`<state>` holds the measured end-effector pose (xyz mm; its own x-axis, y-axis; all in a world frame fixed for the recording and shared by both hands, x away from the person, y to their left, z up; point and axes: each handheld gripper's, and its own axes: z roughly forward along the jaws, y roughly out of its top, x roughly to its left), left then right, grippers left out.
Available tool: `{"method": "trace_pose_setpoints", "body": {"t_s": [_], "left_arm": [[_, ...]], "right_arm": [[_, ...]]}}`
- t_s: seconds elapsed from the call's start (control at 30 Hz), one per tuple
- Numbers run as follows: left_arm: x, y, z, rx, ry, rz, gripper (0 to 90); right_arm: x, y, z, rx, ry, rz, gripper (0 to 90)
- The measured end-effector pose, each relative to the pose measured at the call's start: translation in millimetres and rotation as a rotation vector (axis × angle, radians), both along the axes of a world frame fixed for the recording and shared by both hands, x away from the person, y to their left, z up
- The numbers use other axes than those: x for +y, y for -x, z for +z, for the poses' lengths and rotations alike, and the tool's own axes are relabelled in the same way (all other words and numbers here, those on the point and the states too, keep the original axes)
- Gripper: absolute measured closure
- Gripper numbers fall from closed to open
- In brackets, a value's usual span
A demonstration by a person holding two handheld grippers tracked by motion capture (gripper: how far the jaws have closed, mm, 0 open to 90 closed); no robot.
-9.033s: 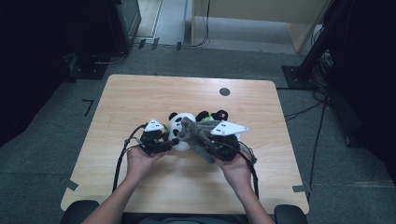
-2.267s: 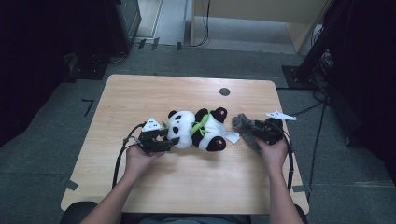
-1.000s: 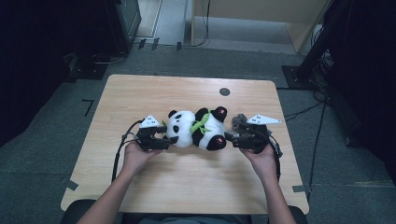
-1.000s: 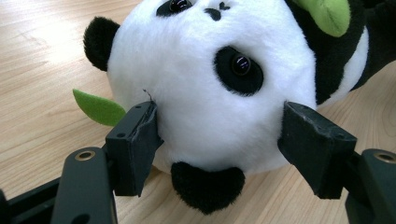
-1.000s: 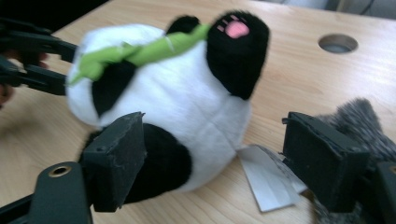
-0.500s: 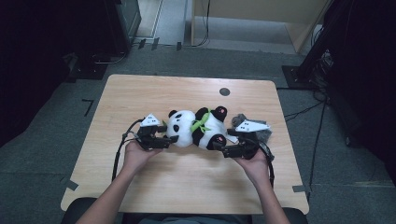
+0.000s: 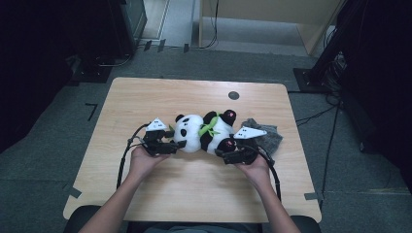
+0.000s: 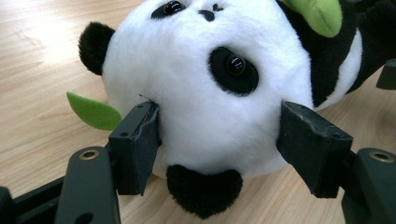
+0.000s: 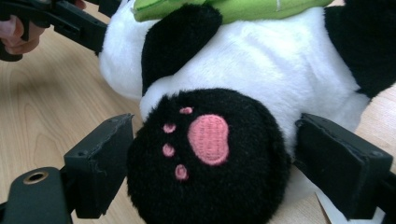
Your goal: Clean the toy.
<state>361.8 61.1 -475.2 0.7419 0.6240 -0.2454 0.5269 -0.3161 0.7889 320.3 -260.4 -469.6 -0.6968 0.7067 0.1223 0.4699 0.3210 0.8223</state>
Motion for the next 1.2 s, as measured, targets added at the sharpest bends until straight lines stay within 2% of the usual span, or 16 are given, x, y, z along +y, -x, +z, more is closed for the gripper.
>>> {"method": "trace_pose_setpoints", "body": {"t_s": [0.17, 0.33, 0.4, 0.53, 0.7, 0.83, 0.87, 0.97, 1.03, 1.13, 1.2], "left_arm": [[-0.7, 0.1, -0.6, 0.002, 0.008, 0.003, 31.9], [-2.8, 0.5, -2.3, 0.027, 0.038, 0.016, 31.9], [-3.3, 0.6, -2.2, 0.029, 0.039, 0.023, 32.0], [-2.7, -0.1, -1.8, 0.017, 0.032, 0.025, 31.9], [0.0, 1.0, 2.6, -0.017, 0.0, 0.008, 31.9], [4.1, 1.6, 6.3, -0.032, 0.03, -0.004, 30.8], [4.8, 2.9, 7.6, -0.047, 0.035, -0.012, 30.8], [5.9, 5.9, 9.8, -0.091, 0.01, -0.03, 30.7], [7.3, 6.8, 10.3, -0.095, -0.002, -0.039, 30.7], [9.2, 7.2, 9.6, -0.082, 0.015, -0.05, 30.9], [9.4, 7.8, 8.8, -0.091, 0.02, -0.06, 31.1]], "right_arm": [[6.5, 0.2, -5.0, -0.02, 0.037, -0.019, 15.4], [8.7, 2.1, -11.2, -0.09, 0.087, -0.043, 27.9], [9.6, 2.0, -11.5, -0.104, 0.092, -0.053, 32.3], [12.1, 0.9, -5.4, -0.131, 0.143, -0.065, 46.8], [11.0, -1.3, 4.7, -0.081, 0.129, -0.088, 58.0], [6.6, -2.6, 19.5, -0.033, 0.073, -0.096, 60.2], [5.4, -3.0, 22.1, -0.028, 0.065, -0.096, 60.8], [-1.2, -6.6, 29.8, 0.006, 0.043, -0.106, 61.2], [-7.0, -8.5, 32.4, 0.032, 0.008, -0.113, 61.3], [-12.6, -9.6, 39.8, 0.037, -0.025, -0.122, 61.4], [-14.6, -9.7, 44.9, 0.034, -0.037, -0.127, 61.3]]}}
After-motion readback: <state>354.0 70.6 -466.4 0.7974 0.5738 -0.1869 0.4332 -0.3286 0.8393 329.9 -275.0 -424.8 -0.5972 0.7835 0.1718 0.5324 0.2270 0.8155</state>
